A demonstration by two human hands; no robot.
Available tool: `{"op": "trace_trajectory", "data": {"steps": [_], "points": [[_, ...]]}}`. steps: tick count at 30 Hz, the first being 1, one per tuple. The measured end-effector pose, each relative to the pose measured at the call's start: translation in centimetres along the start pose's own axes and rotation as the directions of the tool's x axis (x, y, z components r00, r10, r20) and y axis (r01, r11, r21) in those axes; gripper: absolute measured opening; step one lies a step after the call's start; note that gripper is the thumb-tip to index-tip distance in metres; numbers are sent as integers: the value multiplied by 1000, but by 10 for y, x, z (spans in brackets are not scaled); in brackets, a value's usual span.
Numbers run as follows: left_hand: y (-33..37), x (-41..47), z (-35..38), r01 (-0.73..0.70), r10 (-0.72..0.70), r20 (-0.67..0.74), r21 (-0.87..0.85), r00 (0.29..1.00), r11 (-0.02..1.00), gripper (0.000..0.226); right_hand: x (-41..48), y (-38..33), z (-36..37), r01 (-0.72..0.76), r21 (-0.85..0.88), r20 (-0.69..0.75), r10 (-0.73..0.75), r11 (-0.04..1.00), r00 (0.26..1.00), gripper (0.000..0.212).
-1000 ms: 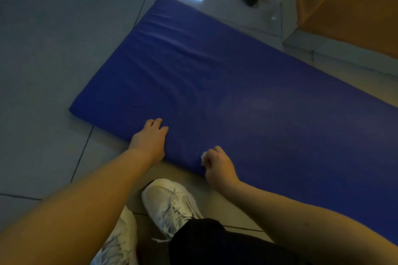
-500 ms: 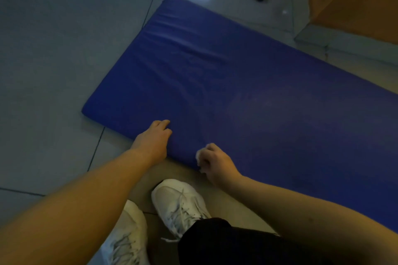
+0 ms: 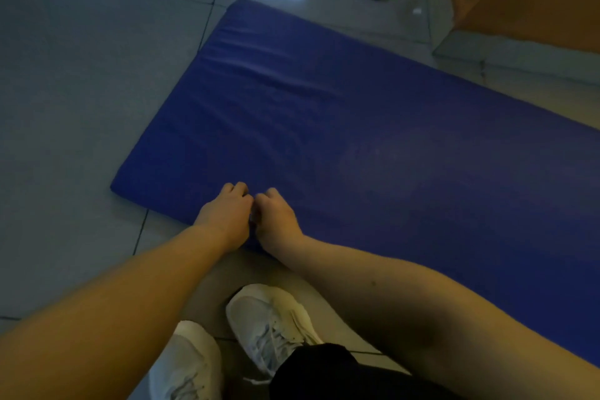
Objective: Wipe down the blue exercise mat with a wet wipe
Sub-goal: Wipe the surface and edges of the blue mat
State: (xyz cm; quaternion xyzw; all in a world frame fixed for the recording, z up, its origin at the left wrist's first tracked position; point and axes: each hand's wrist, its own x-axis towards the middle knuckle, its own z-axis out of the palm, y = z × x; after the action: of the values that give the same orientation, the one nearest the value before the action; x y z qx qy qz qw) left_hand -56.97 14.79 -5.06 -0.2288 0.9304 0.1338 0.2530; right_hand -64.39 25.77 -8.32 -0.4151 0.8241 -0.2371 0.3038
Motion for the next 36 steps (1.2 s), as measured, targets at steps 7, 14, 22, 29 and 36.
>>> {"op": "trace_trajectory", "data": {"steps": [7,14,22,29,36], "points": [[-6,9,-8,-41,41,25,25,999,999,30,-24,96,-65,-28,-60,-138,19,998,990,30],[9,25,-19,36,-35,-29,38,999,999,28,-39,166,-131,-565,3,-479,497,825,723,29],[11,37,-22,48,-45,-151,18,987,999,26,20,49,-36,33,-27,-266,-39,999,963,22],[1,43,-28,66,-63,-101,24,993,998,27,18,89,-43,248,-208,-87,-270,946,959,28],[9,47,-36,93,-90,-43,81,995,992,27,22,146,-118,-235,-482,-401,27,844,916,38]]}}
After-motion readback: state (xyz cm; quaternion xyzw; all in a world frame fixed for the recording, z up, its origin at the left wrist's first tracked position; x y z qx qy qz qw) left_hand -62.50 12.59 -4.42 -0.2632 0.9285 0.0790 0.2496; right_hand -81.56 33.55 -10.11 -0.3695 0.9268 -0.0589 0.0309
